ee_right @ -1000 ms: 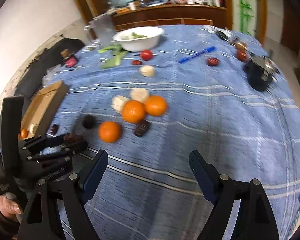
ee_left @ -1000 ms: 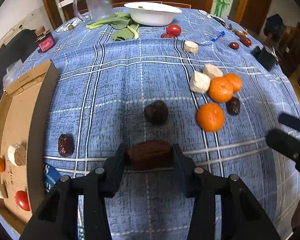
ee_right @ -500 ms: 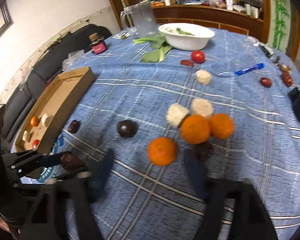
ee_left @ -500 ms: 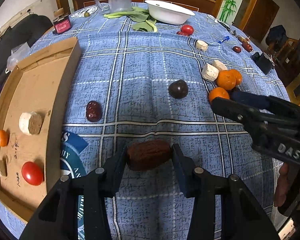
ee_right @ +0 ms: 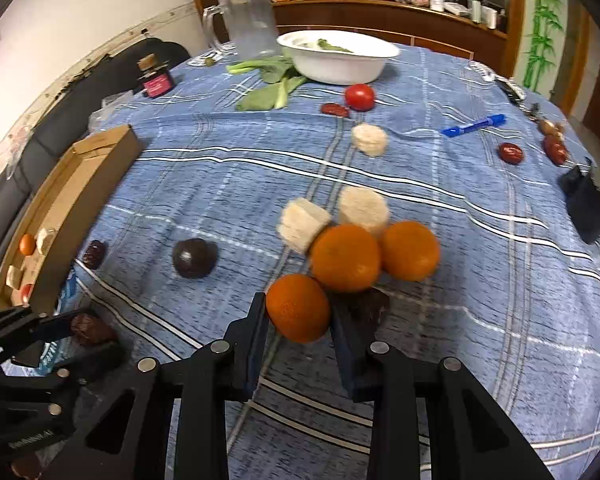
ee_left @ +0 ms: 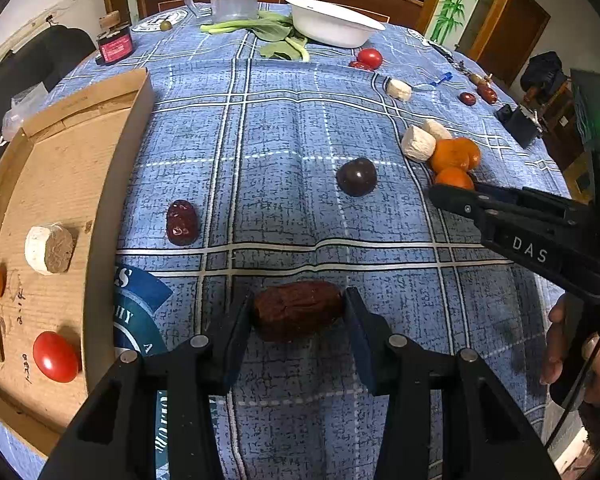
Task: Organize fruits
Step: 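Grasp the red date with the left gripper while the right gripper approaches a tangerine, then close the right gripper on the tangerine and lift it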
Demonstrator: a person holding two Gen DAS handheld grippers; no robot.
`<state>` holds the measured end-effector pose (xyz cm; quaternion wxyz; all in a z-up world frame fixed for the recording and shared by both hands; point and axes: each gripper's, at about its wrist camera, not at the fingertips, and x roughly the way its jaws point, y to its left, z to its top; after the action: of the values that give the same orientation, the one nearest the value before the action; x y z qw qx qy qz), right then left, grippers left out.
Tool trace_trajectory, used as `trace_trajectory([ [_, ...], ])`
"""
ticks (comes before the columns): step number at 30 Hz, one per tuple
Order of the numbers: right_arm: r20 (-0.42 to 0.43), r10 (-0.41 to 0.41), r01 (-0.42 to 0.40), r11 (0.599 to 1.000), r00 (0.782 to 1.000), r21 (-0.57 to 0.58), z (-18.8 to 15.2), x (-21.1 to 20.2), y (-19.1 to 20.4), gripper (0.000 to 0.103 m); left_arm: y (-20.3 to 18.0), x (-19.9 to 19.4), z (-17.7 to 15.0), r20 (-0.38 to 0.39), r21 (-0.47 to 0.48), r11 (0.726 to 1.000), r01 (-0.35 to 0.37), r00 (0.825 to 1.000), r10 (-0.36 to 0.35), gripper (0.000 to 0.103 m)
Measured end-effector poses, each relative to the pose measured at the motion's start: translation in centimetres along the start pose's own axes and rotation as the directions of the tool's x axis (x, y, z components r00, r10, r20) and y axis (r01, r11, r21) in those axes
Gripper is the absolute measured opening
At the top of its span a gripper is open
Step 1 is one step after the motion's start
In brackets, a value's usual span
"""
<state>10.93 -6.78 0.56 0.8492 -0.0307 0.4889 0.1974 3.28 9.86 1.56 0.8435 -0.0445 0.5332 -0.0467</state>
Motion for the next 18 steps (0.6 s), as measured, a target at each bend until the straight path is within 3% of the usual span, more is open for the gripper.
trace_trajectory([
  [3,0.007,0.011,-0.011,1.000,1.000,0.008,-1.0,-1.4,0.2,0.033,0.2,-0.6,-0.2,0.008,0.005,0.999,0.048,0.999,-0.048,0.044],
  [7,0.023,-0.044,0.046,0.996,0.999,-0.074,-3.0,-3.8,1.9,0.033,0.5,-1.4,-0.6,0.018,0.003,0.993,0.119,0.993,-0.119,0.044],
  [18,0.051,-0.084,0.087,0.994,0.995,-0.059,-6.6,-7.3,3.0,0.033,-1.5,-2.9,-2.2,0.038,0.090,0.994,0.065,0.997,-0.069,0.044],
])
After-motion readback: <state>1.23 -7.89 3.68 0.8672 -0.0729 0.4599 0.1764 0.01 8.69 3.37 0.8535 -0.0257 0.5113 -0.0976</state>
